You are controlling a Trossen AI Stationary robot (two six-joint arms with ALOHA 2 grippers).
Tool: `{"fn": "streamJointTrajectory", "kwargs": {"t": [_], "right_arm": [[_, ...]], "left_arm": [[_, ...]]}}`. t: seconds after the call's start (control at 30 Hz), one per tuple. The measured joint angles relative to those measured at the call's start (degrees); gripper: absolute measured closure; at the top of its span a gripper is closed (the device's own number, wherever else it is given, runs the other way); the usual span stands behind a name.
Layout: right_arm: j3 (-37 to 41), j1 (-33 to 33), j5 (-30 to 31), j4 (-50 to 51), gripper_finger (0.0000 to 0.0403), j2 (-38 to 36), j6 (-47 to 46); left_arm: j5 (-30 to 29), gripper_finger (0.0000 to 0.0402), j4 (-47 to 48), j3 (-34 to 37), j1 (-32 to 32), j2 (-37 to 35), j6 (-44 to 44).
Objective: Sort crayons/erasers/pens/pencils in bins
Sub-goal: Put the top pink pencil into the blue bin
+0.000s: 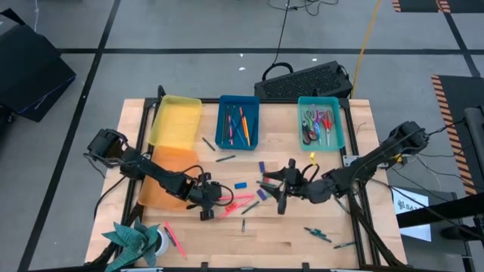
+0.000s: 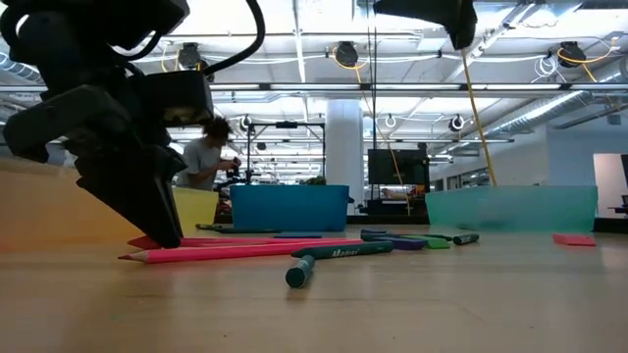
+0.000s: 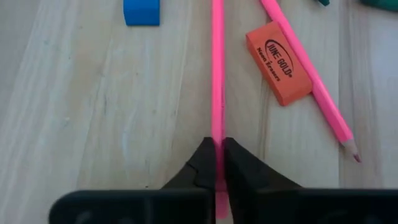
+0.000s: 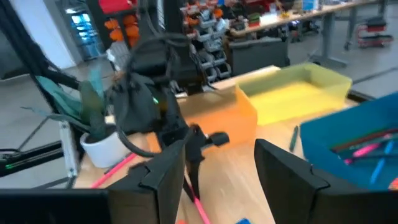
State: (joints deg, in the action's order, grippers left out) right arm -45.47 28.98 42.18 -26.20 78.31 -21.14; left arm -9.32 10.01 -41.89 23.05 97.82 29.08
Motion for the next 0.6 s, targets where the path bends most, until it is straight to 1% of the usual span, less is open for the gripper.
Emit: {"fn": "streamJointTrajectory", "kwargs": {"t": [0.07, 0.17, 0.27, 0.33, 0.43, 0.5, 0.6], "right_arm": [[-0.1, -0.2, -0.3, 0.8, 0.0218, -1.8, 0.7], [-0.1, -0.3, -0.3, 4.3, 0.0221, -4.5, 0.8], [-0.1, -0.3, -0.3, 8.1, 0.0228, -6.6, 0.8], [-0.1, -0.3, -0.4, 10.6, 0.0230, -7.5, 0.8], [-0.1, -0.3, -0.4, 12.8, 0.0230, -7.6, 0.8], [-0.1, -0.4, -0.4, 13.3, 0.0228, -7.4, 0.8], [-0.1, -0.9, -0.3, 13.2, 0.0228, -6.4, 0.3]], "left_arm": [[0.2, 0.0378, 1.4, -0.9, -0.4, 0.1, 0.2], [0.2, 0.0375, 6.2, -3.9, -0.5, -1.2, -0.8], [-1.2, 0.0384, 13.3, -7.7, -1.0, -3.6, -3.1], [-2.9, 0.0390, 14.0, -11.7, -2.4, -5.7, -5.6], [-5.8, 0.0390, 19.1, -15.1, -6.7, -8.5, -9.5], [-5.8, 0.0381, 18.1, -16.6, -10.9, -9.5, -12.1], [-6.8, 0.0372, 16.7, -19.3, -19.9, -10.5, -13.8]]}}
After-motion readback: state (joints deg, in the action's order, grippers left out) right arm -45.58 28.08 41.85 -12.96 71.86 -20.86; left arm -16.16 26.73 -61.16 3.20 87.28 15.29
